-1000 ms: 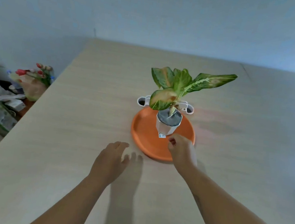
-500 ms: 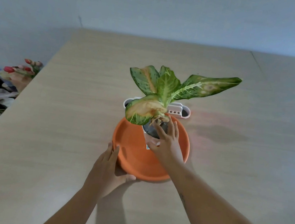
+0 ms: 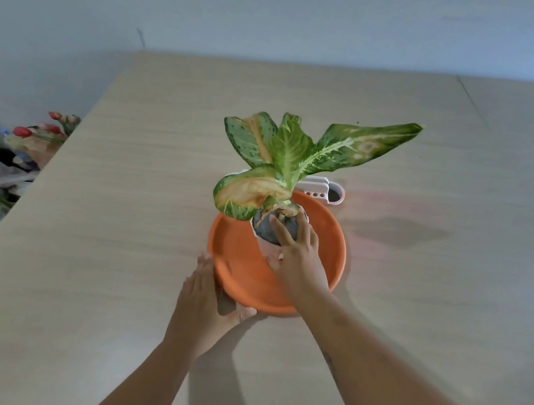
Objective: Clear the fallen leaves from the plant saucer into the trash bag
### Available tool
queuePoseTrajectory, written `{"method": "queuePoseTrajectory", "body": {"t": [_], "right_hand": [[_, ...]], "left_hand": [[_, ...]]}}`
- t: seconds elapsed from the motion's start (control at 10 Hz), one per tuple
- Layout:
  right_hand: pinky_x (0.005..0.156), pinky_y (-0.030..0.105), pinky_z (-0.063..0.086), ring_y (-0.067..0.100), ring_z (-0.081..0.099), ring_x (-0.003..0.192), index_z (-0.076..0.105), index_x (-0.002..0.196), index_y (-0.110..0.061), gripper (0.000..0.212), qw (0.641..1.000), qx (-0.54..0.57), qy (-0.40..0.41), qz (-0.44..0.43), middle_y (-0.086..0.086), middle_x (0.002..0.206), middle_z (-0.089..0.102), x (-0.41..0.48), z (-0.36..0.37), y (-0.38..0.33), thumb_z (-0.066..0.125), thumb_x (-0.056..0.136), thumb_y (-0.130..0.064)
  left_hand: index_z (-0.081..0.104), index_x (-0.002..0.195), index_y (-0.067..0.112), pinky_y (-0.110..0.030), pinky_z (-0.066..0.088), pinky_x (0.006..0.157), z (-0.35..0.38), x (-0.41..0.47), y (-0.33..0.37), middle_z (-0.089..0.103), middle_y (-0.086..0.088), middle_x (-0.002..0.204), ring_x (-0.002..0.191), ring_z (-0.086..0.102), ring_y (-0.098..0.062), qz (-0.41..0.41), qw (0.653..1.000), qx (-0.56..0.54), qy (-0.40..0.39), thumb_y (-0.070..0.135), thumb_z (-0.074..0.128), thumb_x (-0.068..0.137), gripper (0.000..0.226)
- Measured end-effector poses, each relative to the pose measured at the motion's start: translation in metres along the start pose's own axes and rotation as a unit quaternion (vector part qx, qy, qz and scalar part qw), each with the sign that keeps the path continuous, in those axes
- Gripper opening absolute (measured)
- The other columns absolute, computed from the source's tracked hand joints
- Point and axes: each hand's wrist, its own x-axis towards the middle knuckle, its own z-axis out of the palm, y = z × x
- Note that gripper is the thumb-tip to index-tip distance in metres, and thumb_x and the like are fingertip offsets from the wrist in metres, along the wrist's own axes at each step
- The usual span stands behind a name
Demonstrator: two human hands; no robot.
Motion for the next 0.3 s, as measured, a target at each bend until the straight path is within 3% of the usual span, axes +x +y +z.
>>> {"method": "queuePoseTrajectory", "body": {"t": [0.1, 0.2, 0.3], "right_hand": [[0.111, 0.047, 0.035, 0.033, 0.009, 0.147, 0.027, 0.147, -0.035, 0.069, 1.000, 0.000, 0.023, 0.005, 0.008, 0.161, 0.006, -0.029, -0.002, 0.005, 0.062, 0.087, -0.034], [0.113, 0.046, 0.034, 0.032, 0.015, 0.147, 0.033, 0.144, -0.032, 0.065, 0.997, -0.024, 0.072, 0.012, 0.009, 0.158, 0.020, -0.074, 0.003, 0.019, 0.063, 0.086, -0.036], [0.111, 0.049, 0.037, 0.033, 0.023, 0.144, 0.035, 0.143, -0.029, 0.063, 0.995, -0.034, 0.090, 0.041, 0.011, 0.154, 0.028, -0.124, 0.017, 0.041, 0.061, 0.086, -0.033]], "left_hand": [[0.022, 0.149, 0.000, -0.053, 0.039, 0.108, 0.002, -0.013, -0.005, 0.032, -0.022, 0.153, 0.143, 0.031, -0.034, 0.006, 0.999, 0.030, -0.020, 0.087, 0.045, 0.067, 0.122], [0.015, 0.153, 0.008, -0.045, 0.019, 0.120, -0.003, -0.036, -0.011, 0.015, -0.012, 0.161, 0.149, 0.016, -0.025, -0.019, 0.997, 0.070, -0.040, 0.082, 0.033, 0.073, 0.110], [0.008, 0.155, 0.015, -0.041, 0.009, 0.121, -0.006, -0.069, -0.028, 0.006, -0.004, 0.163, 0.150, 0.010, -0.022, -0.018, 0.992, 0.120, -0.031, 0.080, 0.019, 0.079, 0.100]]}}
